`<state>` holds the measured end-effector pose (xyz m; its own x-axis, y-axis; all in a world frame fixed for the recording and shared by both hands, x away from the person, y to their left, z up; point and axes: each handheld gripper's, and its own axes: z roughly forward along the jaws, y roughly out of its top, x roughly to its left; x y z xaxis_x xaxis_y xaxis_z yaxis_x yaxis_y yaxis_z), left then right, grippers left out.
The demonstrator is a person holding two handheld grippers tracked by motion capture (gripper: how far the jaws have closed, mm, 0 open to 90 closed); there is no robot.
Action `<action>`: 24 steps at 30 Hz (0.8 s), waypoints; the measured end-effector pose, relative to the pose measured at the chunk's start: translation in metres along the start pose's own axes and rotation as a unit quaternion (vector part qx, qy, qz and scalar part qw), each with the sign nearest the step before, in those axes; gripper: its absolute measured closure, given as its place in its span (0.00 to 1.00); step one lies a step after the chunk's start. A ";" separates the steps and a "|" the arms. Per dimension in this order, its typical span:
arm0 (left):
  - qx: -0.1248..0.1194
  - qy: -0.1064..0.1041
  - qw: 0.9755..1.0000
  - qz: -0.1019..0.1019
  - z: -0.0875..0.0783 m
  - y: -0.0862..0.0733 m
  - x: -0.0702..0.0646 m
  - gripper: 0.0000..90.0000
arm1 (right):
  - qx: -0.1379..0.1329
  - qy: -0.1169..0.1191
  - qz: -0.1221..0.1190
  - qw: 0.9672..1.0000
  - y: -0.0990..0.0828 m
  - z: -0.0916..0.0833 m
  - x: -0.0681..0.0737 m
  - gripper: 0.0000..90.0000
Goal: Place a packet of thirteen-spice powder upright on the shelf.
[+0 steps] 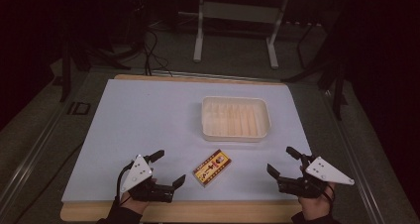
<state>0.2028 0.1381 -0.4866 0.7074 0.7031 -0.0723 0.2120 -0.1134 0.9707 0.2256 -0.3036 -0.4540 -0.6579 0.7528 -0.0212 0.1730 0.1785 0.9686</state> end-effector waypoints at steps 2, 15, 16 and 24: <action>0.009 0.002 1.000 0.006 0.001 -0.001 0.000 0.01 | -0.006 0.003 0.001 1.000 0.000 -0.001 0.000 0.12; -0.003 -0.031 0.999 -0.030 -0.002 0.005 -0.001 0.01 | -0.001 0.009 0.018 1.000 0.003 -0.003 0.002 0.13; 0.001 -0.033 0.999 -0.031 -0.002 0.007 -0.001 0.01 | -0.001 0.008 0.019 1.000 0.003 -0.004 0.002 0.12; 0.027 -0.040 0.998 -0.041 -0.003 0.019 -0.008 0.01 | 0.000 0.014 0.022 1.000 0.004 -0.004 0.004 0.13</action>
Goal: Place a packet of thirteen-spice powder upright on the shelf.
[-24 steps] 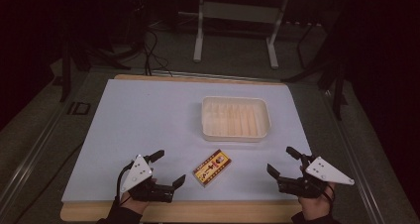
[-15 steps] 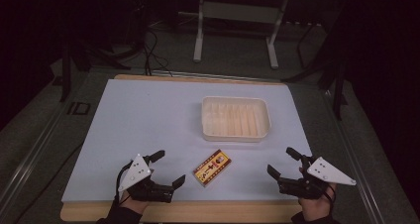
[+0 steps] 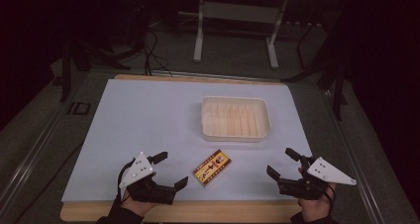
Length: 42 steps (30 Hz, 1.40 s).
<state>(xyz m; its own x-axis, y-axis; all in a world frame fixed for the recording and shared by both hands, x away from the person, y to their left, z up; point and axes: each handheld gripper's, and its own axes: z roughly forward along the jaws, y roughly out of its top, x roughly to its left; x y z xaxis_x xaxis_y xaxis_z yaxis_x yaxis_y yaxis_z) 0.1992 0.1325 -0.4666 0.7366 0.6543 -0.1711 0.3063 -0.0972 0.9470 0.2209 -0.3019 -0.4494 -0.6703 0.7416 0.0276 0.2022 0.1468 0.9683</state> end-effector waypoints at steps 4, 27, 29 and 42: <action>0.005 -0.015 1.000 -0.002 0.000 0.007 -0.001 0.01 | -0.001 -0.001 -0.005 1.000 0.001 0.000 0.002 0.13; 0.039 0.005 0.999 0.032 0.040 0.036 -0.015 0.01 | 0.009 -0.009 -0.004 1.000 -0.001 0.003 0.002 0.13; 0.052 0.015 0.998 0.037 0.049 0.039 -0.020 0.01 | 0.010 -0.006 -0.005 1.000 -0.002 0.004 0.002 0.13; 0.120 0.030 0.992 0.026 0.091 0.035 -0.027 0.02 | 0.011 -0.001 0.001 1.000 -0.003 0.005 0.000 0.13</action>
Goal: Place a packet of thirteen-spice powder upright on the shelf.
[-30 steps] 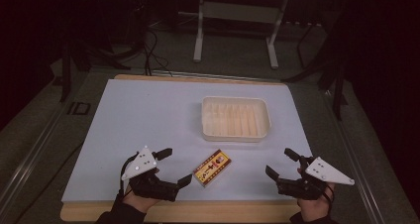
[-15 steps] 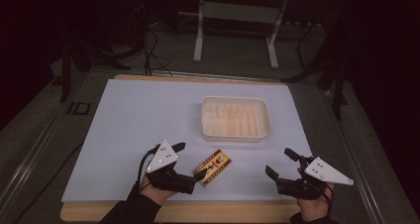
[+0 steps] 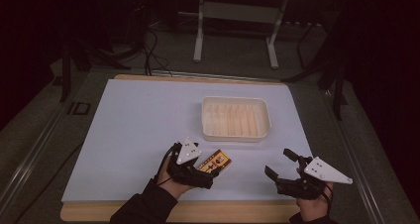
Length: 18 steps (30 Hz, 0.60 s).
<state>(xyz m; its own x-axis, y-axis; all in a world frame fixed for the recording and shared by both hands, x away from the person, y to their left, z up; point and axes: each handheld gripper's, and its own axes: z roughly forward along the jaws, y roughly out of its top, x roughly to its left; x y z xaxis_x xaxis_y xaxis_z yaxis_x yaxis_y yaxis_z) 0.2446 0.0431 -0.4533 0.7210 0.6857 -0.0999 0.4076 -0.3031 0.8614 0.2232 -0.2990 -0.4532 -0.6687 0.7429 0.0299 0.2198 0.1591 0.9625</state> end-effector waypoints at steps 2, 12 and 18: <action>0.009 0.009 1.000 -0.005 0.006 0.000 0.000 0.02 | -0.001 0.000 0.000 1.000 0.000 0.000 0.000 0.13; 0.035 0.006 0.999 -0.007 0.030 -0.006 0.003 0.02 | 0.000 0.002 -0.001 1.000 0.000 0.000 0.000 0.13; 0.060 0.005 0.998 -0.005 0.046 -0.013 0.005 0.02 | 0.001 0.005 0.000 1.000 0.000 0.000 0.000 0.13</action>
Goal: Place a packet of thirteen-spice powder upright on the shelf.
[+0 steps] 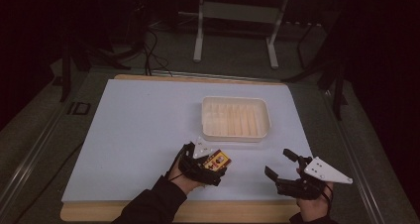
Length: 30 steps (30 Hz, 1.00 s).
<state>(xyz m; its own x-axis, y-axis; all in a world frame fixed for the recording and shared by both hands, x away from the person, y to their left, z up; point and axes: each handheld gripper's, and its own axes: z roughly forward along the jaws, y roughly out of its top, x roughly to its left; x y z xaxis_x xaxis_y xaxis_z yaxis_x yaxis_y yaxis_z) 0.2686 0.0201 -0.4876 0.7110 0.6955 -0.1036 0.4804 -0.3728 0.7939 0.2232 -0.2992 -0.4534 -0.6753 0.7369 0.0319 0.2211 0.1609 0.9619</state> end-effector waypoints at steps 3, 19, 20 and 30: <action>0.012 -0.002 1.000 -0.003 0.007 -0.003 0.002 0.02 | 0.001 0.001 0.000 1.000 0.000 0.000 0.000 0.13; 0.096 0.009 0.995 0.003 0.038 -0.015 0.007 0.07 | 0.003 0.004 0.004 1.000 -0.001 0.000 -0.001 0.13; 0.100 0.011 0.995 0.003 0.038 -0.015 0.007 0.08 | 0.003 0.004 0.004 1.000 -0.001 0.000 -0.001 0.13; 0.137 0.012 0.990 0.008 0.046 -0.019 0.008 0.23 | 0.006 0.007 0.004 1.000 -0.001 0.001 -0.001 0.13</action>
<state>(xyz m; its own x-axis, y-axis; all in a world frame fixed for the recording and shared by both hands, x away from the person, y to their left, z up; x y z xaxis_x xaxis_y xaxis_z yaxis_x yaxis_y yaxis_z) 0.2887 0.0048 -0.5313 0.7089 0.7011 -0.0764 0.5933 -0.5344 0.6020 0.2242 -0.2994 -0.4546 -0.6830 0.7291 0.0426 0.2342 0.1634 0.9584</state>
